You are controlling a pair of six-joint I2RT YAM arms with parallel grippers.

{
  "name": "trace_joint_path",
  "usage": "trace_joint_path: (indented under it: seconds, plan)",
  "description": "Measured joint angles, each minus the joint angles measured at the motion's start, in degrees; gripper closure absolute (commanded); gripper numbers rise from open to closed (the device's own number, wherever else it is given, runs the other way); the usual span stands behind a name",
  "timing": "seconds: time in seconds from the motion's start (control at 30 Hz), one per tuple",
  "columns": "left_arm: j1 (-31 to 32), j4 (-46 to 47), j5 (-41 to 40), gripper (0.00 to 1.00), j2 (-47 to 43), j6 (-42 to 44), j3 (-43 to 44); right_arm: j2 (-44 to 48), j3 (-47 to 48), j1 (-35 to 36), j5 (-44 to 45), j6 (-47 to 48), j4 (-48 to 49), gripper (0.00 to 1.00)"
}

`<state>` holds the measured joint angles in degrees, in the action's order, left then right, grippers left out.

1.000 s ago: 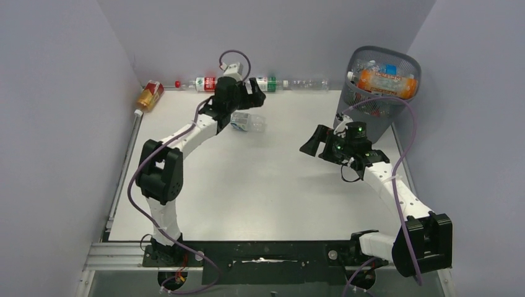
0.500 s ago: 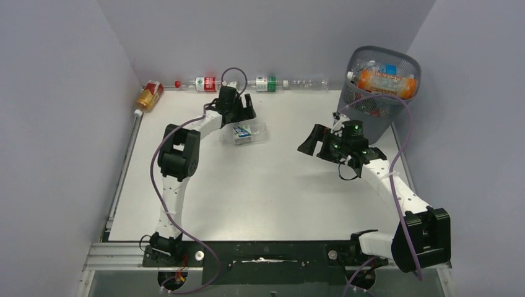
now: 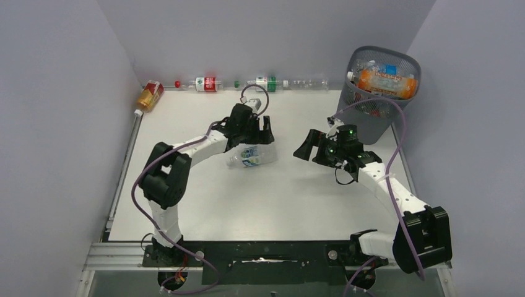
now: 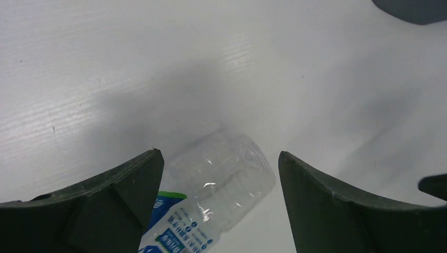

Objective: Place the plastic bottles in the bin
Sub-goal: Move the plastic bottle to the center of the board.

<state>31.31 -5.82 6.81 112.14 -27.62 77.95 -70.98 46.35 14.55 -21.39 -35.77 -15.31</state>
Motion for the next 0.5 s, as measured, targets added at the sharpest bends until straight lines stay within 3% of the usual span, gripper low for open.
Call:
trace_joint_path:
  seconds: [0.5]
  plan:
    - [-1.2, 1.2, -2.3, 0.17, -25.2, -0.3, -23.2, 1.2, -5.0, 11.6, 3.1, -3.7, 3.6, 0.02]
